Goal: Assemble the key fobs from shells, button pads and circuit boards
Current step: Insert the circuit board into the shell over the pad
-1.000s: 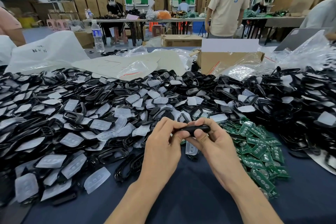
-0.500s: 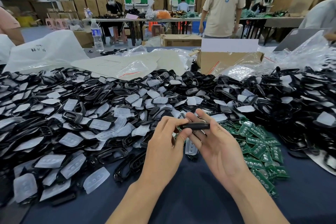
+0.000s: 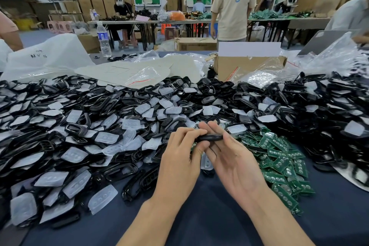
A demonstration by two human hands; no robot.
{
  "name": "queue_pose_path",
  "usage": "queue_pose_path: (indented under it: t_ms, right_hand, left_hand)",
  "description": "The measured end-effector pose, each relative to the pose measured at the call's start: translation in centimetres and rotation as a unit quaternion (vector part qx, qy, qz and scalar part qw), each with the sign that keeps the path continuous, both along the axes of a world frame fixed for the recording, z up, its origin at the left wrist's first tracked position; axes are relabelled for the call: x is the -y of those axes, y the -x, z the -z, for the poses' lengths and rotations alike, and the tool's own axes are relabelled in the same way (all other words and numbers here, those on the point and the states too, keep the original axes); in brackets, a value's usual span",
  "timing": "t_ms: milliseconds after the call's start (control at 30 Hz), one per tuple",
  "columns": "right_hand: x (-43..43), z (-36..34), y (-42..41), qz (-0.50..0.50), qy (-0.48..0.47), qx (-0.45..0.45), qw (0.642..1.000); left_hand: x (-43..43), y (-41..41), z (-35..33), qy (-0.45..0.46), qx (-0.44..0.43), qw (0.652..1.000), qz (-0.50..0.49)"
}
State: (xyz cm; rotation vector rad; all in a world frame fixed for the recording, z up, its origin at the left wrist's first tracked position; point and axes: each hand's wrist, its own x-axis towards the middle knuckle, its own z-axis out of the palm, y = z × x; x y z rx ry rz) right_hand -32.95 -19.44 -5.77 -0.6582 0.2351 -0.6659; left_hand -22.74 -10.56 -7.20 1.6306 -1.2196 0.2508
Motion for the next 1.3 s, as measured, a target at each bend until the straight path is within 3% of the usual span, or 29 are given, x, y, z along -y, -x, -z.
queue_pose_path:
  t_ms: [133, 500, 867, 1300]
  right_hand:
    - [-0.2, -0.2, -0.3, 0.014, 0.000, -0.003, 1.000]
    - [-1.8, -0.5, -1.7, 0.012, -0.017, -0.060, 0.998]
    - [-3.4, -1.2, -5.5, 0.033, -0.125, -0.059, 0.990]
    - [-3.6, -0.6, -6.4, 0.037, -0.118, -0.086, 0.989]
  left_hand:
    - [0.3, 0.1, 0.2, 0.004, 0.011, 1.000, 0.013]
    - [1.3, 0.8, 0.4, 0.018, -0.115, 0.992, 0.049]
    - [1.7, -1.1, 0.4, 0.007, -0.135, 0.991, 0.003]
    - [1.4, -1.5, 0.4, 0.019, -0.132, 0.991, -0.026]
